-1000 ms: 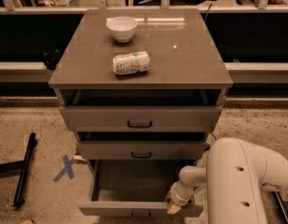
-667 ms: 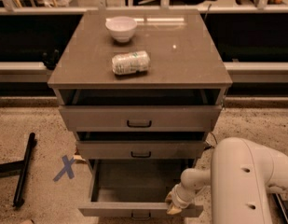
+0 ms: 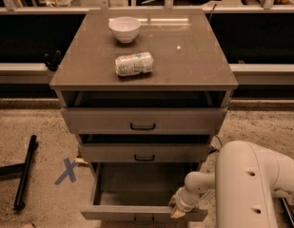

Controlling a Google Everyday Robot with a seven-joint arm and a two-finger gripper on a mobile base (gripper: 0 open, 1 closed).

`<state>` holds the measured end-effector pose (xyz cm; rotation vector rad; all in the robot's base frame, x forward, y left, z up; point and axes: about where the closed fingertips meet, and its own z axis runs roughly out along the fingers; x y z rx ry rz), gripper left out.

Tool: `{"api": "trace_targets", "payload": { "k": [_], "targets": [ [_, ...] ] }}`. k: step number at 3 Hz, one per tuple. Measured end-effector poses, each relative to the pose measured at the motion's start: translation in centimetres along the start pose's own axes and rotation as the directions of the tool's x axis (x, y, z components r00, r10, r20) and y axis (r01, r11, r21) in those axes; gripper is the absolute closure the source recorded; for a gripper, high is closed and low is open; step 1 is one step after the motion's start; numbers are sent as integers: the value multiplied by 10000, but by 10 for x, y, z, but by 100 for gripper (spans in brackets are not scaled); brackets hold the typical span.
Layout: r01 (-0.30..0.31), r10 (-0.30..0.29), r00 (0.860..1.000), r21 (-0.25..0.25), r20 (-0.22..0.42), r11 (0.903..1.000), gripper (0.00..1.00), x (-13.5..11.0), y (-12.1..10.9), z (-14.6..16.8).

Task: Open bottom drawer

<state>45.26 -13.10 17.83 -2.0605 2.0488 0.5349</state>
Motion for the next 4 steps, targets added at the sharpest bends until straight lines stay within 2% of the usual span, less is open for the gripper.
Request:
{"api": "trace_targets", "payload": {
  "k": [1,2,3,4],
  "targets": [
    [0,0,10000,-36,9,10000,36,0,2,2],
    [91,-91,10000,-174,7,9998,5,1,8,4],
    [147,-147,9999,-273,-25,9995,0,3,21,5],
    [-8,3,9999,-423,-116,9991,0,8,40,6]
  ]
}}
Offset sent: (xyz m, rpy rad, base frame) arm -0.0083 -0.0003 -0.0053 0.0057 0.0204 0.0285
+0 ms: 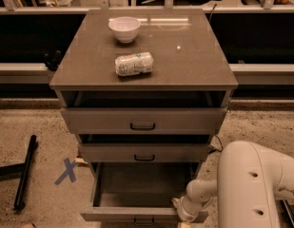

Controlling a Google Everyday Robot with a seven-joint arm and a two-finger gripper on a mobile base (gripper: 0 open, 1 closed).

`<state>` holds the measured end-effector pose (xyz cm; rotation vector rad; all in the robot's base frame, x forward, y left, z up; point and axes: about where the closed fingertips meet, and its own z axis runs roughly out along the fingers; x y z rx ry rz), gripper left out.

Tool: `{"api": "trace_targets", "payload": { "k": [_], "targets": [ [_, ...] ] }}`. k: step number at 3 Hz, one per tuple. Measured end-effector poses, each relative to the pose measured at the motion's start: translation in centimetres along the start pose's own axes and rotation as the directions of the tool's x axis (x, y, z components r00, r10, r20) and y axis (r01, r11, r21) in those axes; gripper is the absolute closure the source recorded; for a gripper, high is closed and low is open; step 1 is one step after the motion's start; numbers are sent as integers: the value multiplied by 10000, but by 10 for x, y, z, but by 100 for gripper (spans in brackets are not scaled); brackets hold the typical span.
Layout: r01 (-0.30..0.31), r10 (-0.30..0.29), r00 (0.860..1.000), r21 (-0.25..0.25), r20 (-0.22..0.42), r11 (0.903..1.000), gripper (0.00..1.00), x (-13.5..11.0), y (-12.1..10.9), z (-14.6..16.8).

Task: Open bottom drawer

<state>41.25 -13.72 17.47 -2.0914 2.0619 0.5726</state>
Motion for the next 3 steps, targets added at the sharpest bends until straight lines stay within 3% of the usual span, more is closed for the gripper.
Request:
{"api": "trace_targets", "payload": {
  "k": [1,3],
  "targets": [
    [-195,193,9998,-234,-85,9995,16,5,10,5],
    [-339,334,9993,-264,-181,9991,63,10,17,3]
  ]
}}
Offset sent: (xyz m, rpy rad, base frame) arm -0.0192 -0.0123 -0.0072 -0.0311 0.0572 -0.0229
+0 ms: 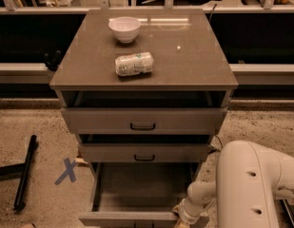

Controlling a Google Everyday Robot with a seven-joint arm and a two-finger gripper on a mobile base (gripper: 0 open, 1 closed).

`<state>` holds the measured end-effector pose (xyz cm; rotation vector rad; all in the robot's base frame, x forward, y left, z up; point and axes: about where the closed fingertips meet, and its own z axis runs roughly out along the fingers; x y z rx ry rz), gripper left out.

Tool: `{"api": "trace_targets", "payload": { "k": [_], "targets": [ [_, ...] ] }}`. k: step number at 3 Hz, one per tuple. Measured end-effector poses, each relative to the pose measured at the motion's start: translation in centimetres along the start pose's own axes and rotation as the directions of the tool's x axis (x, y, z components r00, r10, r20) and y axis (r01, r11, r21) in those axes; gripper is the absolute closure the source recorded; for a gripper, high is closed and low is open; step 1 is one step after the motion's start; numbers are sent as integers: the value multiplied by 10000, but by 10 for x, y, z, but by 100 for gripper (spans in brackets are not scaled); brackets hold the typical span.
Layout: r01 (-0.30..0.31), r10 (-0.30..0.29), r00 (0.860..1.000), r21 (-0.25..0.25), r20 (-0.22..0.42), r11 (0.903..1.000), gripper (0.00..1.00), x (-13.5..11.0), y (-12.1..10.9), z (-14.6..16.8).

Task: Open bottom drawer

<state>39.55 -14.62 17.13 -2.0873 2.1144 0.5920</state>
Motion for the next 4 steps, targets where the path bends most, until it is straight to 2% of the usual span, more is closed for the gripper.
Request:
{"api": "trace_targets", "payload": {
  "k": [1,2,3,4],
  "targets": [
    [10,-10,10000,31,-5,10000,65,0,0,-1],
    [10,-10,10000,31,-5,10000,42,0,0,-1],
    [-4,4,10000,18,24,10000,11,0,2,-1],
    [-30,29,10000,64,67,10000,0,1,4,-4]
  ]
}}
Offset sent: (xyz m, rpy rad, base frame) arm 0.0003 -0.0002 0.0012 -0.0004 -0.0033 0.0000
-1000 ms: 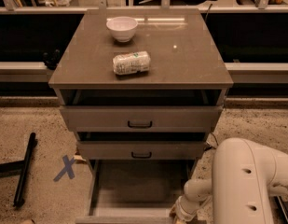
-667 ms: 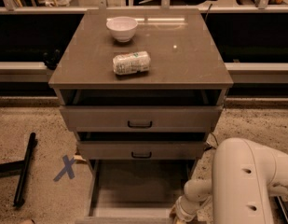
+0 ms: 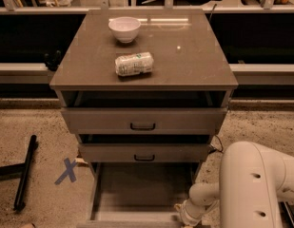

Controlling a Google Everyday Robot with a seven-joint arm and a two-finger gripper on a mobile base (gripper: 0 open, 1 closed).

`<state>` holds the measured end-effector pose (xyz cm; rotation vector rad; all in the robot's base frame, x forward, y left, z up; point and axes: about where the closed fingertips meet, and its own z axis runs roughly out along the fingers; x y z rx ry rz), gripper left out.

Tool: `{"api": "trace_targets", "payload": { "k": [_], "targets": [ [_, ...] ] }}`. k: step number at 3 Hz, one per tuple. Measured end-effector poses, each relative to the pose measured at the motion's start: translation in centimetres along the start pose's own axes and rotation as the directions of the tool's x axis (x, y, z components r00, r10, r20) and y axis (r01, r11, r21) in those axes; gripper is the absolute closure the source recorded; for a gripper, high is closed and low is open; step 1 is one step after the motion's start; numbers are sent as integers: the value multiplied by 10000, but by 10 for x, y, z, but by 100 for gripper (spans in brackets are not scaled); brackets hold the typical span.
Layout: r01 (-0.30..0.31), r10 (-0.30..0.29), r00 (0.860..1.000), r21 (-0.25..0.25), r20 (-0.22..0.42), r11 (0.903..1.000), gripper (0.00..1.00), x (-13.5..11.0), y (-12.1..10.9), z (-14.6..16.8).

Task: Open bottom drawer

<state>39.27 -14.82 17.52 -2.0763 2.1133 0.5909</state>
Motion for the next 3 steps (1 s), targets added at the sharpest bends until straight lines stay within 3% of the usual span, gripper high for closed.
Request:
{"api": "trace_targets", "payload": {
  "k": [1,2,3],
  "targets": [
    [-218,207,9992,310,351,9993,0,9,-5,-18],
    [-691,611,9945,948,846,9931,0,26,-25,-54],
    [-763,593,9927,1657,1052,9832,0,29,-40,-95]
  ]
}}
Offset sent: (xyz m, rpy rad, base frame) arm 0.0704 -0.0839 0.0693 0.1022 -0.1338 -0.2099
